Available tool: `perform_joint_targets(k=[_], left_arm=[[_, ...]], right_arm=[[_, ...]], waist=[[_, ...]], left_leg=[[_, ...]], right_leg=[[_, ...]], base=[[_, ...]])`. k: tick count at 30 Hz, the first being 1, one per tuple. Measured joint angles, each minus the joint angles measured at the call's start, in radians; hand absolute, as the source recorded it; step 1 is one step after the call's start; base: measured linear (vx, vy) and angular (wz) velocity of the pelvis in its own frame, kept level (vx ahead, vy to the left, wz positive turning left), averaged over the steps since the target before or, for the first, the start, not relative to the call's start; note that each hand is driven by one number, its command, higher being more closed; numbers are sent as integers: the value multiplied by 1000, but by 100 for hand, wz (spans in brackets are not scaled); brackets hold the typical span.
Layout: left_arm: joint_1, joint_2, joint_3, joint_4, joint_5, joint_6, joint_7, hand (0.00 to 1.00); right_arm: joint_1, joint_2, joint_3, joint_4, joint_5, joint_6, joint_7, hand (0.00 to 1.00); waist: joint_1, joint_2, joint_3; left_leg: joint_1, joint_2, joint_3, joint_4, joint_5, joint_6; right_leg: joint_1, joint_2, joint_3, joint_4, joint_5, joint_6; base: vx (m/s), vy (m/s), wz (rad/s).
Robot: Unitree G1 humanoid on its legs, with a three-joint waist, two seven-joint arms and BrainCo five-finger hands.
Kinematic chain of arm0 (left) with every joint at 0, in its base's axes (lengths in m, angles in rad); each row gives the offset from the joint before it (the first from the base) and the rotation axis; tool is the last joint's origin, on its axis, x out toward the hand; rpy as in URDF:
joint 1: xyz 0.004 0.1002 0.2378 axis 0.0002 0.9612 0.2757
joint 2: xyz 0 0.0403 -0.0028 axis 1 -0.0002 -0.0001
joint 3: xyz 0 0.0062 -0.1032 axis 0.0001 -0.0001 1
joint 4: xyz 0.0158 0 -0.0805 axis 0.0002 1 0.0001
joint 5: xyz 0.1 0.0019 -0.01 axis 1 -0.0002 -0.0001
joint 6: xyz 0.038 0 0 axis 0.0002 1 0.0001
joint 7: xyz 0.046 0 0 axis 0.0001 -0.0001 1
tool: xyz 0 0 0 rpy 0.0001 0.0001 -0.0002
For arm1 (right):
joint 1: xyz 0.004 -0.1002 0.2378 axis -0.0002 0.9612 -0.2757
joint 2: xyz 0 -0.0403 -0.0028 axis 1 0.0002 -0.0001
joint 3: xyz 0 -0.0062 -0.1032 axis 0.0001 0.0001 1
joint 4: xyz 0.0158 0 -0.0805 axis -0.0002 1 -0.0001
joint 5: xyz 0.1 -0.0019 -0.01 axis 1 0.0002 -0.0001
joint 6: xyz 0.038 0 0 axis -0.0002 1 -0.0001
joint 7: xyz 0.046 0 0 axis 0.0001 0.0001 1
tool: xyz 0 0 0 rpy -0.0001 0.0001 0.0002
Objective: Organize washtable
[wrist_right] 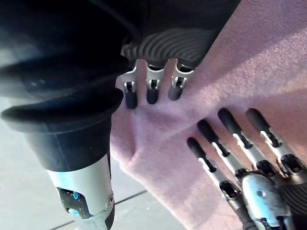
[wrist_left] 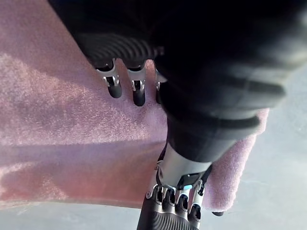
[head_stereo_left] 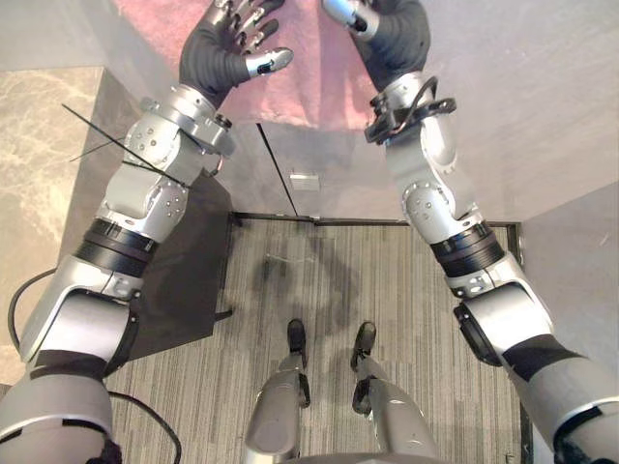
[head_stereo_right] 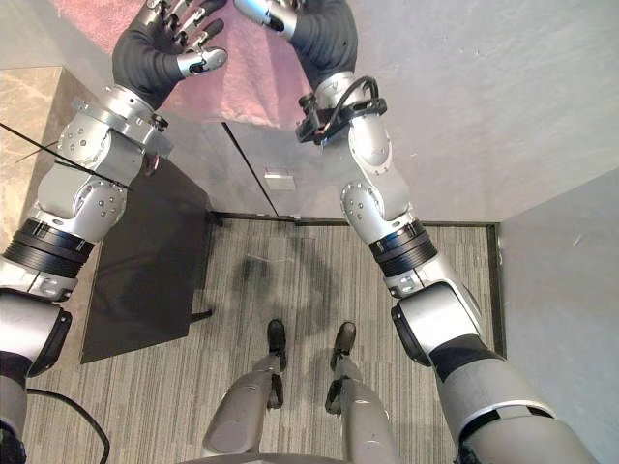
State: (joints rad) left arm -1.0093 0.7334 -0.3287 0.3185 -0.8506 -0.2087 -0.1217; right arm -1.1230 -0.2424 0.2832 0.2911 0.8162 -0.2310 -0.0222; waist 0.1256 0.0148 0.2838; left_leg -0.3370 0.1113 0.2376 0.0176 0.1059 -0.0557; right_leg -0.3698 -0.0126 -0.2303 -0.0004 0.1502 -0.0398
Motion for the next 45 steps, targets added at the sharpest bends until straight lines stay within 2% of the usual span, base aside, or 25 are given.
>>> perform_joint_targets(k=[5,8,14,16,18,20,22,25,27,29,31,33,35,39,40,41,42,43,45], left_arm=[[1,-5,41,10,15,0,9,0],[6,-7,76,27,39,0,16,0],[49,-7,109,35,39,-1,14,0],[131,-8,127,-20,40,-1,12,0],[289,-20,180,-106,59,-1,11,0],[460,-83,274,-169,98,-2,14,0],[715,-211,397,-213,170,-6,18,0],[966,-355,472,-201,308,5,20,0],[1122,-459,498,-127,371,6,14,0],[1229,-542,507,-49,403,10,12,0],[1290,-607,510,57,450,23,9,0],[1325,-680,549,208,538,39,0,0],[1339,-725,584,343,602,51,21,0],[1315,-745,637,501,669,52,140,0],[1310,-751,645,517,671,52,180,0],[1310,-752,645,519,671,53,192,0],[1306,-743,647,521,671,53,210,0],[1292,-738,653,517,668,53,217,0],[1304,-747,658,518,667,54,216,0]], right_arm=[[-9,-4,-8,4,0,2,6,0],[-6,-4,-6,4,-1,7,10,0],[71,-26,11,-2,-2,12,30,0],[155,-33,10,-47,-2,16,32,0],[301,-40,10,-132,-28,17,48,0],[469,-39,8,-206,-90,17,51,0],[727,-38,-1,-253,-204,22,76,0],[997,-39,-48,-279,-355,25,133,0],[1193,-21,-95,-277,-474,25,178,0],[1329,-1,-132,-266,-518,27,217,0],[1425,31,-170,-204,-552,37,242,0],[1466,48,-193,-47,-641,55,265,0],[1456,54,-193,115,-713,67,260,0],[1371,54,-205,395,-953,79,159,0],[1338,45,-216,468,-1013,86,108,0],[1329,45,-224,499,-1027,89,91,0],[1325,55,-245,541,-1043,96,68,0],[1326,79,-281,582,-1066,107,42,0],[1340,81,-353,608,-1069,115,22,0]], waist=[[-1,1,26],[-2,1,30],[-4,0,30],[-7,1,30],[-7,1,30],[-10,1,29],[-33,1,21],[-44,-1,-29],[-50,1,-60],[-59,0,-88],[-65,0,-110],[-81,-4,-148],[-82,-4,-155],[-82,-5,-155],[-83,9,-156],[-83,9,-161],[-79,-27,-176],[-71,-36,-165],[-71,-34,-163]], left_leg=[[11,1,12,1,0,0],[12,5,21,1,-1,0],[18,12,38,7,-1,0],[26,12,42,8,-2,-2],[47,12,47,8,-9,-6],[78,11,47,10,-27,-7],[117,8,37,17,-54,-7],[135,3,37,17,-70,-9],[180,1,35,21,-90,-8],[212,0,29,32,-112,-7],[242,0,24,40,-127,-9],[257,-3,7,57,-142,-6],[280,-6,1,59,-145,-5],[248,-11,-82,70,-140,-23],[220,-10,-117,71,-138,-29],[209,-7,-119,65,-145,-28],[212,-5,-71,65,-166,-3],[150,62,69,314,-211,60],[163,137,141,539,-231,62]], right_leg=[[0,-1,10,14,0,0],[-1,-1,13,14,-20,18],[1,2,15,20,-18,11],[5,1,13,25,-18,11],[20,1,13,32,-22,8],[50,1,14,32,-35,8],[100,1,13,23,-54,10],[131,2,16,-7,-54,10],[186,3,18,-24,-60,18],[224,4,22,-29,-69,27],[261,2,22,-30,-81,43],[290,-1,13,-30,-92,51],[323,-6,9,-28,-103,54],[319,-22,-80,29,-138,41],[301,-19,-129,63,-148,30],[294,-22,-152,67,-148,19],[294,-44,-191,47,-137,-3],[291,-74,-268,73,-141,-28],[302,-97,-337,102,-150,-39]], base=[[18,32,-5],[-11,4,-4],[25,-1,-5],[60,26,-4],[96,44,-6],[98,46,-6],[98,58,6],[122,63,3],[134,56,-1],[100,67,-2],[68,67,4],[20,57,17],[-36,64,17],[-105,16,64],[-128,-53,97],[-94,-40,97],[-66,0,119],[-50,25,119],[-51,23,107]])
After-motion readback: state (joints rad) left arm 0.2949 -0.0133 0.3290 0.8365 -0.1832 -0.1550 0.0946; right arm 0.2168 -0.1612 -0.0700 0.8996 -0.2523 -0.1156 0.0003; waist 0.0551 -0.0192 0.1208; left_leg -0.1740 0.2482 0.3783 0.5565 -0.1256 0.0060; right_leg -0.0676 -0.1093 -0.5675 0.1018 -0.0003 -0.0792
